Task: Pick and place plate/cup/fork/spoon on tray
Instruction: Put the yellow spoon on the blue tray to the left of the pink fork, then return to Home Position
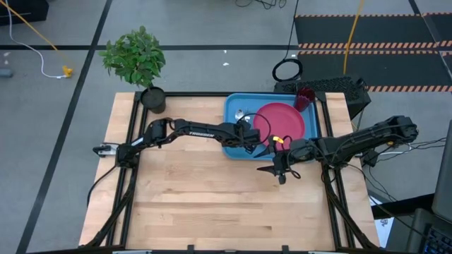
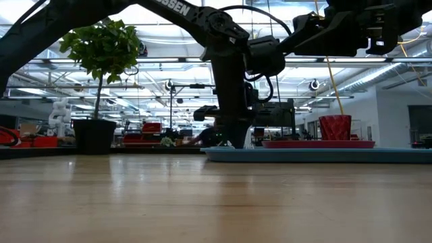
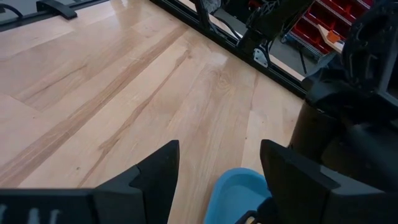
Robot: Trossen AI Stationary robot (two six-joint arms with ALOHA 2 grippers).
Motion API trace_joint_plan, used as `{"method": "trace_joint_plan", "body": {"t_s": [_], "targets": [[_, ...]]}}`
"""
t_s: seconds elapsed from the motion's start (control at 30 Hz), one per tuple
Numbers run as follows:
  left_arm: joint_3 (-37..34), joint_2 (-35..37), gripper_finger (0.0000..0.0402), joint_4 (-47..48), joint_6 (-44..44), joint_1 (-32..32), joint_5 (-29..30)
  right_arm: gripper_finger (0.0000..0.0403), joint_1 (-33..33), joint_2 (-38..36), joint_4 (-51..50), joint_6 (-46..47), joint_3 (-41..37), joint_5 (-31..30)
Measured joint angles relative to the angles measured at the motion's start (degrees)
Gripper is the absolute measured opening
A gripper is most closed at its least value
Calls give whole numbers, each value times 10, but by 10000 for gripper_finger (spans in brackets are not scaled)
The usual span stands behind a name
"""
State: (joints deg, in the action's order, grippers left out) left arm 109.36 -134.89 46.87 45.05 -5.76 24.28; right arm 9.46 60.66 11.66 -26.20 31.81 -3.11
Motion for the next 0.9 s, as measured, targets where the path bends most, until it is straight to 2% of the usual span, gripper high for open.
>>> {"method": "trace_joint_plan", "body": {"t_s": [0.9], "targets": [[0,-5,10,-12,-42,-29,2,216,0,0,-7,0,0,0]]}}
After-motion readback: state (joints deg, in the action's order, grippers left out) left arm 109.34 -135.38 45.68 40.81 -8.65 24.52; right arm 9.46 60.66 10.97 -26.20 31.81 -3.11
